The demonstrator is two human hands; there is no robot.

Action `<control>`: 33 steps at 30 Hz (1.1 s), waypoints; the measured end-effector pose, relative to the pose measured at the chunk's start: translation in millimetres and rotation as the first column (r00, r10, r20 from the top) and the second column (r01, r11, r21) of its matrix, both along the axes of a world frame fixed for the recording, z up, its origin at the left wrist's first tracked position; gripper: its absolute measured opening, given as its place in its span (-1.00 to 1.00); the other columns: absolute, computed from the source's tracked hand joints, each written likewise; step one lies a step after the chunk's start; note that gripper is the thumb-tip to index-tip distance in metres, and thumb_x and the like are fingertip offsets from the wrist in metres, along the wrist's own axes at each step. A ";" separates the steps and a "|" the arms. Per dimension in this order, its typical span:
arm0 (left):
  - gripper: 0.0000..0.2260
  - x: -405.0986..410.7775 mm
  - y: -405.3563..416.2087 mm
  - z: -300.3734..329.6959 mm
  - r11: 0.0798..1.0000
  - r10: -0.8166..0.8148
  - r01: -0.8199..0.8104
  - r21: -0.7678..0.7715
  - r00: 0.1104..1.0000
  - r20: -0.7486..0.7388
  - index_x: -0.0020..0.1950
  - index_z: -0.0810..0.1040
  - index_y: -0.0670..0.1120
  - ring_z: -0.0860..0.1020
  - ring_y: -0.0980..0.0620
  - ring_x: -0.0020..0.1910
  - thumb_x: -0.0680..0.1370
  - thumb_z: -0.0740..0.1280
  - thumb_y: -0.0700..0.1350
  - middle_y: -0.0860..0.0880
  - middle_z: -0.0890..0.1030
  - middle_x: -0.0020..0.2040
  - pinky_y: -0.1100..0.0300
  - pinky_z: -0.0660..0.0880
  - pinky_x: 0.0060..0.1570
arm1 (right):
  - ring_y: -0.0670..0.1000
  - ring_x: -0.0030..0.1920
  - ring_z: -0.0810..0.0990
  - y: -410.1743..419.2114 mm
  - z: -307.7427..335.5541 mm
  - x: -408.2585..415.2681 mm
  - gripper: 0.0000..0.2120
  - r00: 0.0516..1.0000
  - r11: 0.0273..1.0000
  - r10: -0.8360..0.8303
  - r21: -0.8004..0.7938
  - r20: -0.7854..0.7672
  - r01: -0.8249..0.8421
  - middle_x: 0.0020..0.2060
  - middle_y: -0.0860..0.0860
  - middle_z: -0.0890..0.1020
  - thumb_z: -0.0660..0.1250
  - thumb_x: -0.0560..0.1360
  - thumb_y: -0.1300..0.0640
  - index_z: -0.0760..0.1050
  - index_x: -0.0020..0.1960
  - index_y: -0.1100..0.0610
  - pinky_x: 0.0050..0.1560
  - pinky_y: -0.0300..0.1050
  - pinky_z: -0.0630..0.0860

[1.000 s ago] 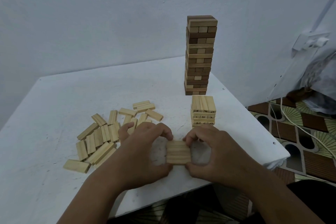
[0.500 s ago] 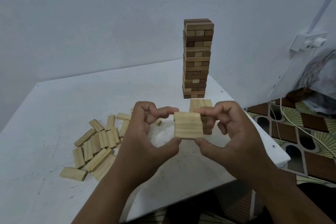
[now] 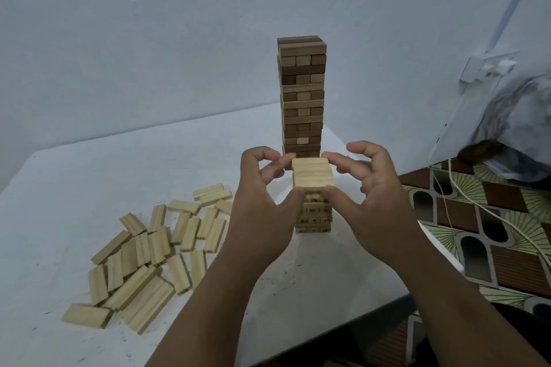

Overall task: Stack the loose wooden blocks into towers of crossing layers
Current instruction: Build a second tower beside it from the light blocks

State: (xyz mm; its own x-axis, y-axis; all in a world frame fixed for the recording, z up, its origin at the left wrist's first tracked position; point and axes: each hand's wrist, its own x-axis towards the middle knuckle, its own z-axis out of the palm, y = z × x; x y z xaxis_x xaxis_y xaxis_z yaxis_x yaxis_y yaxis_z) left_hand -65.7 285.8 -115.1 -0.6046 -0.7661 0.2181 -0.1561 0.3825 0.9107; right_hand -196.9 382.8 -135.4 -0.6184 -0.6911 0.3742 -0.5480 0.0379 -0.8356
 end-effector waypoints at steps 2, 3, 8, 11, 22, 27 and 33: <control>-0.59 -3.1 0.8 -2.6 1.000 0.004 -0.004 0.002 1.000 0.011 0.13 0.24 0.17 0.45 0.33 0.16 0.53 0.42 -0.15 0.26 0.55 0.24 0.66 0.35 -0.23 | -0.29 0.17 0.47 -0.4 -2.6 -2.7 -0.39 1.000 1.000 -0.015 0.020 0.002 0.015 0.15 -0.37 0.50 0.51 0.42 0.10 0.23 0.31 -0.09 -0.05 -0.69 0.27; -0.58 -4.3 0.8 -4.2 1.000 0.007 -0.007 0.001 1.000 0.017 0.15 0.24 0.18 0.45 0.32 0.16 0.53 0.42 -0.16 0.26 0.54 0.24 0.67 0.34 -0.24 | -0.31 0.16 0.46 -0.5 -3.4 -3.8 -0.38 1.000 0.999 -0.020 0.028 0.004 0.020 0.12 -0.41 0.49 0.52 0.41 0.09 0.23 0.31 -0.10 -0.05 -0.68 0.28; -0.53 -5.7 0.2 -10.0 0.999 0.032 -0.031 -0.007 0.997 0.066 0.22 0.22 0.19 0.44 0.38 0.12 0.51 0.44 -0.11 0.27 0.53 0.23 0.68 0.34 -0.22 | -0.31 0.18 0.46 0.3 -5.1 -7.6 -0.36 0.999 0.998 -0.013 0.064 0.049 0.009 0.09 -0.44 0.50 0.53 0.39 0.05 0.22 0.31 -0.13 0.05 -0.52 0.27; -0.52 -5.1 -0.2 -10.3 0.999 0.040 -0.041 0.005 0.996 0.075 0.23 0.22 0.20 0.45 0.37 0.12 0.51 0.45 -0.11 0.26 0.54 0.24 0.65 0.35 -0.23 | -0.34 0.17 0.45 0.2 -5.2 -7.8 -0.36 0.999 0.997 -0.014 0.074 0.051 0.010 0.08 -0.44 0.51 0.53 0.39 0.03 0.22 0.31 -0.13 0.04 -0.53 0.27; -0.39 -3.4 2.4 -7.4 0.995 0.013 -0.016 0.099 1.000 0.028 0.35 0.17 0.27 0.36 0.23 0.29 0.51 0.45 -0.11 0.26 0.44 0.38 0.40 0.27 0.11 | -0.21 0.31 0.45 2.5 -2.8 -6.6 -0.38 0.996 0.997 0.042 0.056 0.077 -0.047 0.30 -0.29 0.50 0.51 0.42 0.02 0.25 0.33 -0.19 0.30 -0.20 0.38; -0.65 -4.2 6.3 -5.0 0.953 0.114 -0.097 0.288 0.993 -0.041 0.42 0.19 0.33 0.26 0.11 0.41 0.64 0.15 0.14 0.22 0.28 0.49 -0.07 0.22 0.41 | -0.34 0.37 0.32 6.1 1.1 -1.9 -0.54 0.962 0.999 0.048 -0.003 0.270 -0.049 0.42 -0.31 0.35 0.15 0.49 -0.32 0.27 0.37 -0.30 0.34 -0.30 0.30; -0.32 -13.7 15.8 -23.3 0.954 0.127 -0.179 0.238 0.967 0.220 0.48 0.12 0.43 -0.05 -0.09 0.59 0.42 -0.36 0.47 0.11 0.06 0.60 -0.22 -0.12 0.49 | -0.10 0.57 -0.07 -6.8 -25.6 12.8 -0.09 0.995 0.973 -0.100 0.209 0.001 0.097 0.57 -0.18 -0.02 -0.42 0.30 -0.58 0.05 0.52 -0.24 0.47 0.00 -0.22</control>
State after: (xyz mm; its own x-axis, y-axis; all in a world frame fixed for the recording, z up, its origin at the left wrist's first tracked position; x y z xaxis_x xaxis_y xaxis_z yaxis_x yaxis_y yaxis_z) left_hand -79.3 301.6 -138.4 -0.4867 -0.8667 -0.1094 -0.3834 0.0994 0.9182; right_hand -184.1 376.0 -161.0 -0.6906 -0.6886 0.2212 -0.5235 0.2648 -0.8099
